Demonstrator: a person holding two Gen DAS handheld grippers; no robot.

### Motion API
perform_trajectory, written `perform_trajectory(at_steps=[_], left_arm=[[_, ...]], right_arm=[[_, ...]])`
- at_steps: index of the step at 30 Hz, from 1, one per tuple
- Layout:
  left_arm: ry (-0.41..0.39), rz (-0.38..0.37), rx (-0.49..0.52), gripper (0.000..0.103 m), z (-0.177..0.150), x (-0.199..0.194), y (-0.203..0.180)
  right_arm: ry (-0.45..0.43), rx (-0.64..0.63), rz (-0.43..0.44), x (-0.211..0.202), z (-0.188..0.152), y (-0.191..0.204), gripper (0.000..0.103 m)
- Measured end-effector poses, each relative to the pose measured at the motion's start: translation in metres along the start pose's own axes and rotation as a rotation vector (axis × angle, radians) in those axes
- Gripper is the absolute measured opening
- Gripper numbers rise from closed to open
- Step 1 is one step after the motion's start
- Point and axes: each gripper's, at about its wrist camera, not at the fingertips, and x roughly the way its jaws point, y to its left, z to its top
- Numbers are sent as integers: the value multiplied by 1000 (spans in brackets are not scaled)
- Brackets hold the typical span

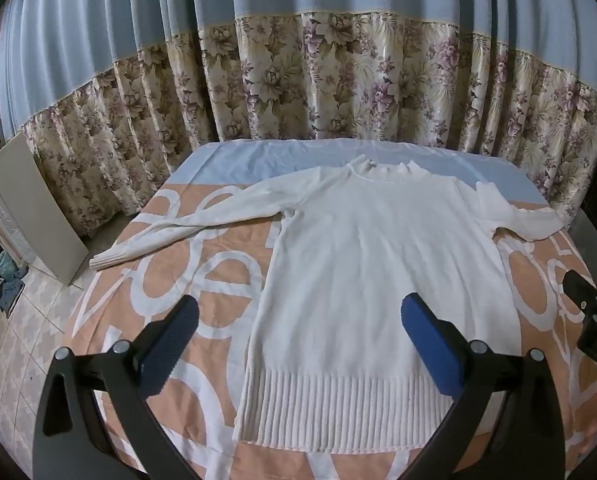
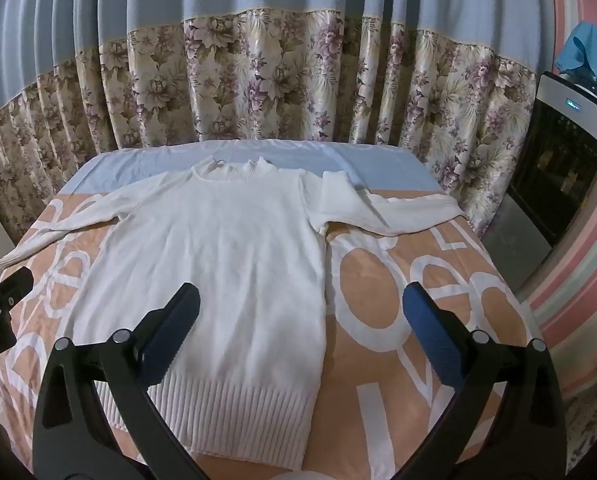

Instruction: Fold small clothes

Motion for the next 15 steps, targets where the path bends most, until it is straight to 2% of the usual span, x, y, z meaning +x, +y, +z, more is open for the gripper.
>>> perform_trajectory(at_steps=[15], left_arm=[[-3,0,2,101,0,1,0]], right_arm=[[-1,0,1,1,-1,-1,100]])
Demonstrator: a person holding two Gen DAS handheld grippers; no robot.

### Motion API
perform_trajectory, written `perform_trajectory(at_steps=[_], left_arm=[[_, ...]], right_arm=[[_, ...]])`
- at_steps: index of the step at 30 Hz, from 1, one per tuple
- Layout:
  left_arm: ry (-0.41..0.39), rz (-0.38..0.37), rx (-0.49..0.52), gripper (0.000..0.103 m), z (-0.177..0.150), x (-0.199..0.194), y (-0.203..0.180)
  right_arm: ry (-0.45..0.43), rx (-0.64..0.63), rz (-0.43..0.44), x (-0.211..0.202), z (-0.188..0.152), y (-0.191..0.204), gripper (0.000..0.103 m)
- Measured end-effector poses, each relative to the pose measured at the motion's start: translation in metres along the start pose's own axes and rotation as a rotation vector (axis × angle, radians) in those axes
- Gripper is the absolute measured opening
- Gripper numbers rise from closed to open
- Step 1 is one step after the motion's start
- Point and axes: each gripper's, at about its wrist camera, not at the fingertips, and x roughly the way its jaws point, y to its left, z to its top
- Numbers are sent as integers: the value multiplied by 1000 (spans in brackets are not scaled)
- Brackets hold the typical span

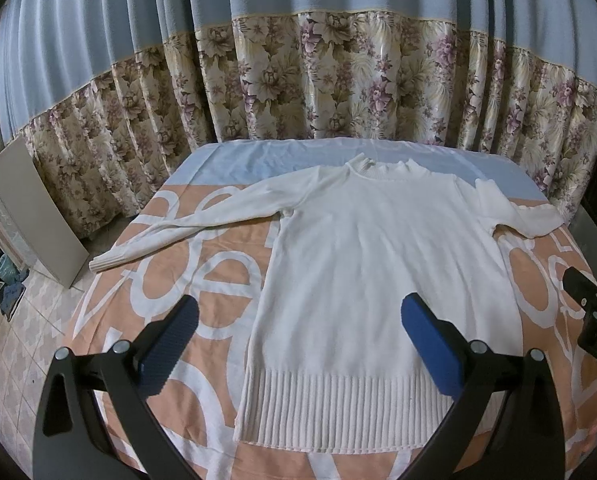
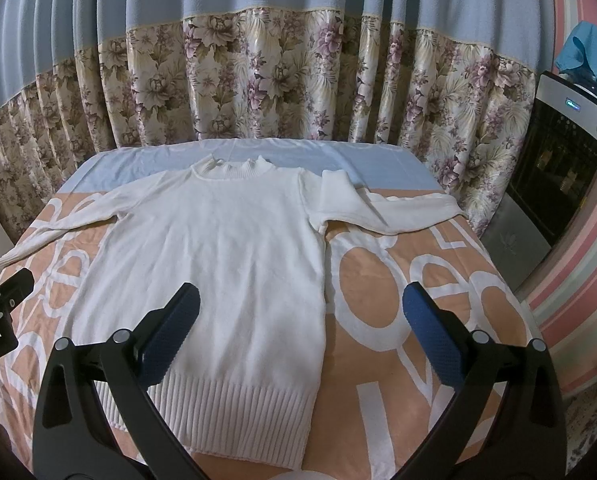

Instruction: Fold small clothes

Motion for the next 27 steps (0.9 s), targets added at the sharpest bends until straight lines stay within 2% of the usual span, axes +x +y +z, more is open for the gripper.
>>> perform_trajectory(at_steps=[27], left_arm=[[-1,3,6,101,0,2,-4]], right_arm=[[1,-3,-1,5,-1,0,100]])
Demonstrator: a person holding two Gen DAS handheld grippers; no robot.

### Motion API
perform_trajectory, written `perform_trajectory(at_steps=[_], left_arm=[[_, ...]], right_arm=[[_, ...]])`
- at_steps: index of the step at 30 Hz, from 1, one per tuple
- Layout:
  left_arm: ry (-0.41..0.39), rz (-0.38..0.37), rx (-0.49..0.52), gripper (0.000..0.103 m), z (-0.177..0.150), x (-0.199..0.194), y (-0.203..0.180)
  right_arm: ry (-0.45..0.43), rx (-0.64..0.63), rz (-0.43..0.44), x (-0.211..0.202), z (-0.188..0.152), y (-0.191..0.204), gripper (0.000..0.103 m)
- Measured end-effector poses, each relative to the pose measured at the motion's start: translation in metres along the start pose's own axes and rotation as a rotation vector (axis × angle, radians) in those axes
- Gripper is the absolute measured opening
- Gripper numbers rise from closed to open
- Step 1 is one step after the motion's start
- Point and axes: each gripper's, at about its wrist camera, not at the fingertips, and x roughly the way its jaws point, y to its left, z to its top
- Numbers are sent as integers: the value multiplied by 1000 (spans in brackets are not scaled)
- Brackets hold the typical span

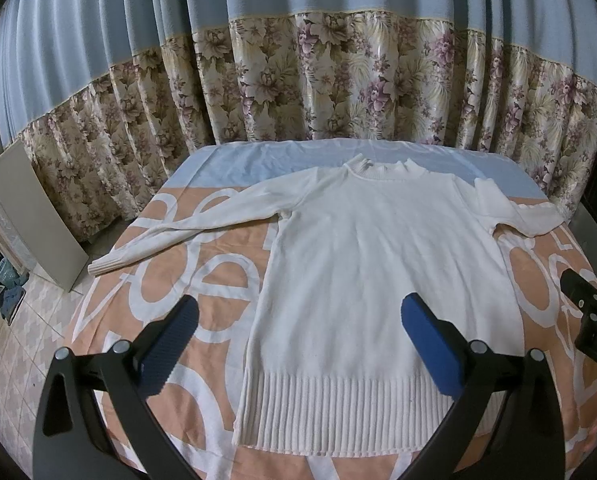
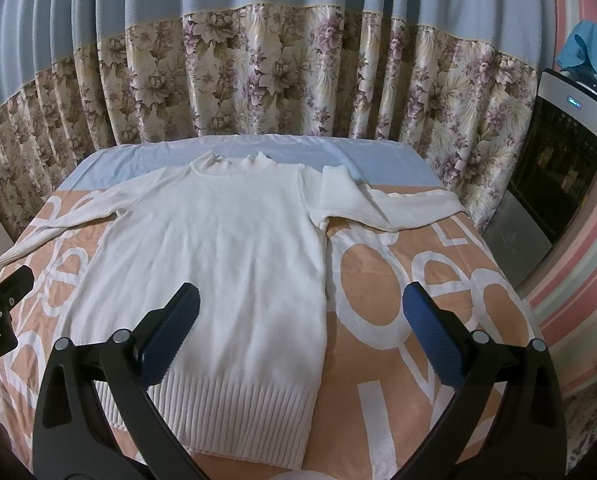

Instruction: Fold small clothes

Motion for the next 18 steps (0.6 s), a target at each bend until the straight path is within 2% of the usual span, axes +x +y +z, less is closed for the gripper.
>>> perform_trajectory(at_steps=[8,14,16,18], left_arm=[[5,-1,3,101,0,2,-1],[25,-17,2,101,3,13,-2],[32,-20,5,101,6,19,-4],[33,-16,15,101,6,26,-7]], right_arm=[[7,-2,0,-1,3,0,100],[24,0,7,17,-2,2,100],[86,-15,-2,21,-1,-2,100],[99,-20,-5,27,-2,-5,100]])
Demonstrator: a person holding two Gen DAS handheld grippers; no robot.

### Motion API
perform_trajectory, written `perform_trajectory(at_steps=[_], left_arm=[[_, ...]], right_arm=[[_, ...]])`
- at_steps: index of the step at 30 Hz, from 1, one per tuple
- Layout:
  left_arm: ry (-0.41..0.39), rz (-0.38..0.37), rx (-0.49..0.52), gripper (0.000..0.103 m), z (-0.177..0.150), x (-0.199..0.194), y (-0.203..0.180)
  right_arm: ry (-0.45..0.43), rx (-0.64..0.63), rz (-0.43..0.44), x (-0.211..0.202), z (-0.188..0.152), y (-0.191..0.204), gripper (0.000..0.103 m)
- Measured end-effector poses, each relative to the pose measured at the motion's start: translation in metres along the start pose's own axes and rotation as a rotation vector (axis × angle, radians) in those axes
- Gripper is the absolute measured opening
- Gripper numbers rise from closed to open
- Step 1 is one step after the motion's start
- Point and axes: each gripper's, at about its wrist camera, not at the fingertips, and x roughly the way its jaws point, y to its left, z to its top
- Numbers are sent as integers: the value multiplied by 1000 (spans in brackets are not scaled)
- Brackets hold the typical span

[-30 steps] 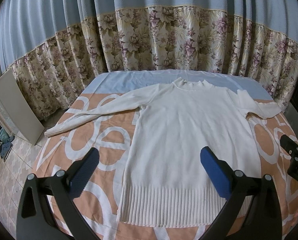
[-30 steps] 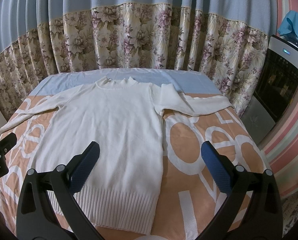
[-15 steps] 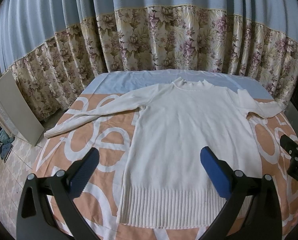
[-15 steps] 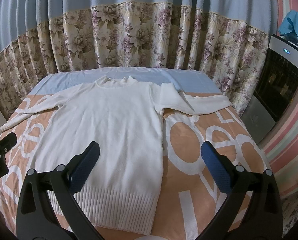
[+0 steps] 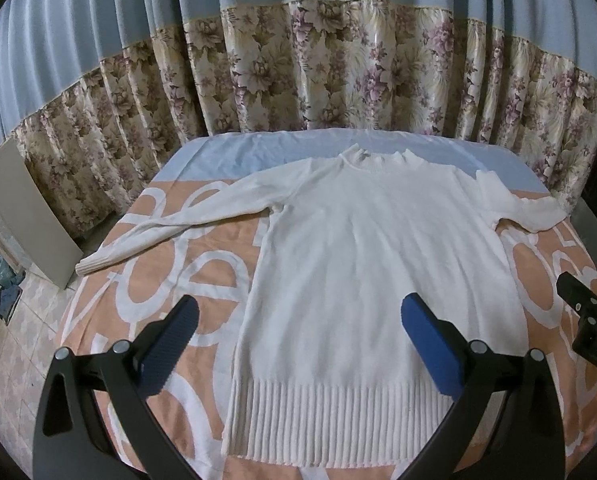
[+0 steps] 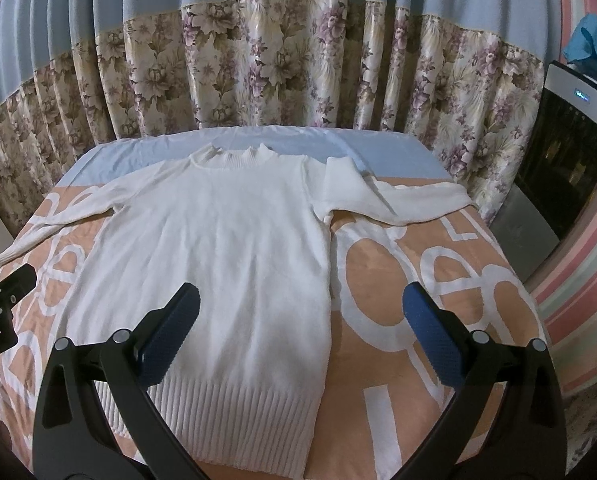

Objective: Fold small clothes
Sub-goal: 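Reach the right tool to the sweater sleeve cuff and grasp it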

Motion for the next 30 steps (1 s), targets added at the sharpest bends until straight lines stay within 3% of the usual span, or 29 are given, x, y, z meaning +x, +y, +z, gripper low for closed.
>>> perform_trajectory(at_steps=[2,7,13,18,20,22,27,30], left_arm=[[4,-2,13,101,3,7,-4],[9,-62,32,101,13,26,-13],[-4,-125,84,101,41,56,-38],[-63,-169,63,101,57,75,-53],[-37,-173,45,101,64,90,-58],[38,-176,43,101,72,113,-65],[71,-105,75,101,87,153,-83],[71,-138,57,101,99,173,-91]], right_arm=[[9,-2,7,7,-1,-4,100],[-60,-41,2,21,9,-13,100],[-36,-46,65,53,36,-40,100],[-59,-19,90,77,57,-71,100],[-56,-20,109,89,68,-86,100],[-48,-16,95,98,77,-100,100],[-35,72,105,129,91,-156,100],[-15,132,120,156,98,-199,100]])
